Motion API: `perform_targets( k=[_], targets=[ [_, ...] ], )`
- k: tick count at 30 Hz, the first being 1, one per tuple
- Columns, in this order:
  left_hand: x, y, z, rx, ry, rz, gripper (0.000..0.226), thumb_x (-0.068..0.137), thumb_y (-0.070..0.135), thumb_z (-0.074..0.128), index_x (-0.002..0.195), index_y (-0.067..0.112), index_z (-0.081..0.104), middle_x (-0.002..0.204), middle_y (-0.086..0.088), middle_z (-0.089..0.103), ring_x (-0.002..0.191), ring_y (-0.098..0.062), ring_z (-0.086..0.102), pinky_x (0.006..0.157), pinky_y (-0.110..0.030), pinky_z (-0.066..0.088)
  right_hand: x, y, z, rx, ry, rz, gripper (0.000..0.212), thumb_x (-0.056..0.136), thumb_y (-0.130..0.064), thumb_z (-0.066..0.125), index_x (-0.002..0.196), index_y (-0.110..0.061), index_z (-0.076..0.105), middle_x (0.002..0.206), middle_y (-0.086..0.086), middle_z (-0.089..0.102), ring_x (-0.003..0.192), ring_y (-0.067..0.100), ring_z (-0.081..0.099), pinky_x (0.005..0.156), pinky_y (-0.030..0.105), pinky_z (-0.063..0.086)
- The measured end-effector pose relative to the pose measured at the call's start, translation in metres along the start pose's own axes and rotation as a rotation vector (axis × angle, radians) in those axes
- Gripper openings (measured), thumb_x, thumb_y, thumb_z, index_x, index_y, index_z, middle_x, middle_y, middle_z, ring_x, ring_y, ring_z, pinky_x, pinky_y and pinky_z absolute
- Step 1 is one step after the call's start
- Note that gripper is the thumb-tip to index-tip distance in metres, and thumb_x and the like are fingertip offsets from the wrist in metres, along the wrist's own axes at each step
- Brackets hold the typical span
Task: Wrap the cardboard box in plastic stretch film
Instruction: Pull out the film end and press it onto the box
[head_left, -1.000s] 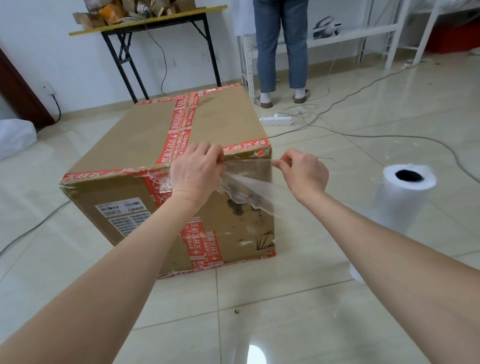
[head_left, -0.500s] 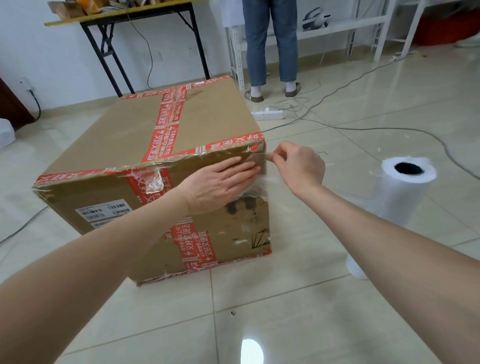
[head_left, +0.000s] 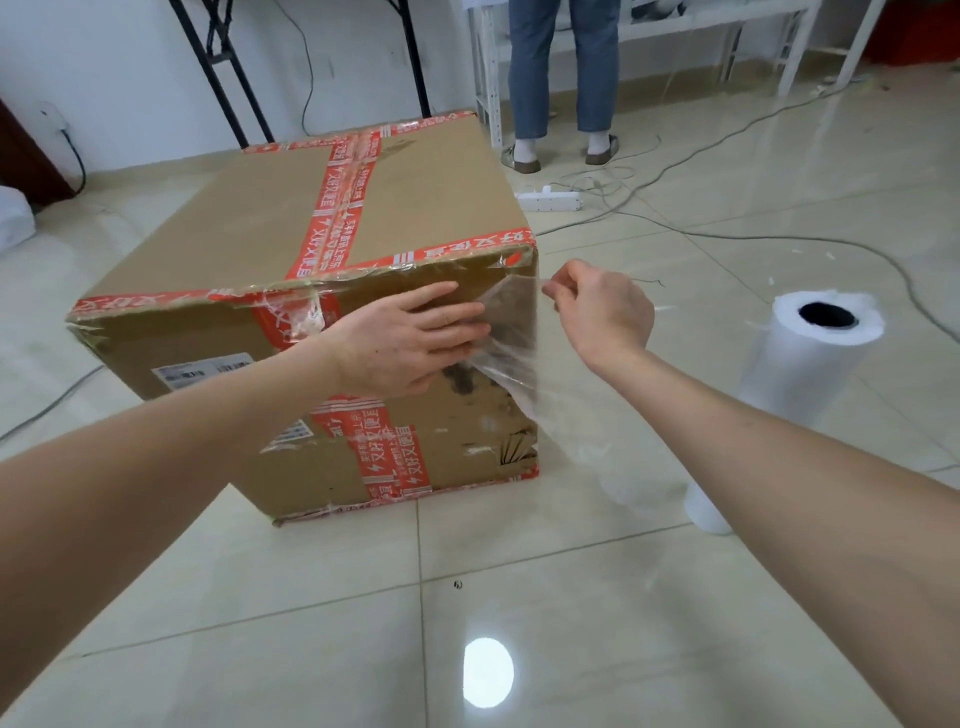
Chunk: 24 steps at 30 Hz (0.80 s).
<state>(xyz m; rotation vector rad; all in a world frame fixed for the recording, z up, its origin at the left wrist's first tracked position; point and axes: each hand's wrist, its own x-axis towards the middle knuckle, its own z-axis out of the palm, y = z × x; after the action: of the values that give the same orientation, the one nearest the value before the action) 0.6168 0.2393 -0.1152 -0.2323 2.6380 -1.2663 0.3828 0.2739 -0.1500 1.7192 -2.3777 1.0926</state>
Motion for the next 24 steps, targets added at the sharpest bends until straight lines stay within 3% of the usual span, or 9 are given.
perform_targets(
  k=[3, 6, 9, 10, 12, 13, 15, 19, 24],
  targets=[
    [0.0, 0.004, -0.011, -0.043, 0.109, -0.067, 0.03, 0.088, 0.029, 0.055, 0.114, 0.02, 0.068, 0.12, -0.005, 0.065, 0.118, -0.027, 0.055, 0.113, -0.048, 0.027, -0.003, -0.002, 0.006, -0.004, 0.048, -0.038, 0.024, 0.092, -0.043, 0.051, 0.093, -0.025, 0.066, 0.083, 0.007, 0.067, 0.079, 0.03, 0.057, 0.06, 0.029, 0.034],
    [0.02, 0.002, -0.022, -0.103, 0.274, -0.005, 0.023, 0.09, 0.017, 0.05, 0.105, 0.015, 0.067, 0.101, -0.004, 0.067, 0.088, -0.023, 0.06, 0.09, -0.038, 0.044, -0.002, -0.003, 0.001, -0.013, 0.106, -0.07, 0.023, 0.091, -0.041, 0.055, 0.093, -0.023, 0.07, 0.08, 0.01, 0.066, 0.086, 0.031, 0.056, 0.065, 0.031, 0.031],
    [0.049, -0.001, -0.026, -0.077, 0.298, 0.177, 0.026, 0.091, 0.015, 0.046, 0.095, 0.016, 0.071, 0.104, -0.003, 0.066, 0.094, -0.022, 0.062, 0.087, -0.036, 0.05, 0.001, -0.006, -0.007, -0.073, 0.079, -0.099, 0.022, 0.09, -0.039, 0.055, 0.093, -0.023, 0.07, 0.084, 0.005, 0.069, 0.094, 0.028, 0.055, 0.074, 0.034, 0.035],
    [0.055, -0.004, -0.023, -0.029, 0.267, 0.201, 0.027, 0.091, 0.017, 0.047, 0.103, 0.017, 0.071, 0.114, -0.004, 0.065, 0.107, -0.023, 0.06, 0.098, -0.039, 0.047, 0.002, -0.006, -0.01, -0.094, 0.067, -0.095, 0.022, 0.091, -0.04, 0.055, 0.093, -0.024, 0.07, 0.086, 0.003, 0.07, 0.095, 0.027, 0.054, 0.078, 0.035, 0.036],
    [0.059, -0.011, -0.012, 0.074, 0.125, 0.168, 0.045, 0.094, 0.023, 0.044, 0.137, 0.012, 0.048, 0.147, -0.012, 0.04, 0.14, -0.026, 0.031, 0.119, -0.045, 0.012, 0.003, -0.005, -0.018, -0.128, 0.031, -0.064, 0.023, 0.092, -0.04, 0.052, 0.095, -0.025, 0.069, 0.092, 0.0, 0.071, 0.099, 0.025, 0.053, 0.084, 0.036, 0.036],
    [0.058, -0.015, -0.006, 0.128, 0.026, 0.161, 0.058, 0.095, 0.027, 0.041, 0.148, 0.007, 0.027, 0.156, -0.015, 0.019, 0.146, -0.028, 0.01, 0.116, -0.047, -0.007, 0.003, -0.005, -0.021, -0.147, 0.014, -0.046, 0.023, 0.092, -0.041, 0.051, 0.096, -0.026, 0.068, 0.094, -0.001, 0.07, 0.1, 0.024, 0.053, 0.086, 0.035, 0.035],
    [0.055, -0.02, -0.002, 0.23, -0.083, 0.177, 0.071, 0.097, 0.035, 0.036, 0.15, 0.004, 0.002, 0.158, -0.016, -0.005, 0.145, -0.031, -0.01, 0.106, -0.05, -0.024, 0.001, -0.005, -0.027, -0.193, -0.012, -0.012, 0.023, 0.093, -0.04, 0.05, 0.102, -0.027, 0.066, 0.101, -0.003, 0.069, 0.104, 0.022, 0.05, 0.091, 0.034, 0.032],
    [0.056, -0.024, -0.003, 0.279, -0.049, 0.211, 0.08, 0.096, 0.045, 0.033, 0.148, -0.001, -0.006, 0.157, -0.019, -0.007, 0.145, -0.034, -0.008, 0.106, -0.052, -0.024, -0.022, -0.004, -0.037, -0.257, 0.043, 0.047, 0.025, 0.089, -0.03, 0.056, 0.114, -0.025, 0.062, 0.115, -0.001, 0.059, 0.113, 0.023, 0.044, 0.099, 0.032, 0.028],
    [0.058, -0.021, 0.009, 0.286, -0.003, 0.277, 0.075, 0.098, 0.041, 0.026, 0.147, -0.003, -0.012, 0.155, -0.023, -0.013, 0.143, -0.039, -0.011, 0.105, -0.054, -0.024, -0.079, 0.014, -0.046, -0.224, 0.296, 0.392, 0.019, 0.08, -0.019, 0.067, 0.099, -0.018, 0.062, 0.104, 0.009, 0.054, 0.1, 0.03, 0.048, 0.081, 0.036, 0.036]
  ],
)
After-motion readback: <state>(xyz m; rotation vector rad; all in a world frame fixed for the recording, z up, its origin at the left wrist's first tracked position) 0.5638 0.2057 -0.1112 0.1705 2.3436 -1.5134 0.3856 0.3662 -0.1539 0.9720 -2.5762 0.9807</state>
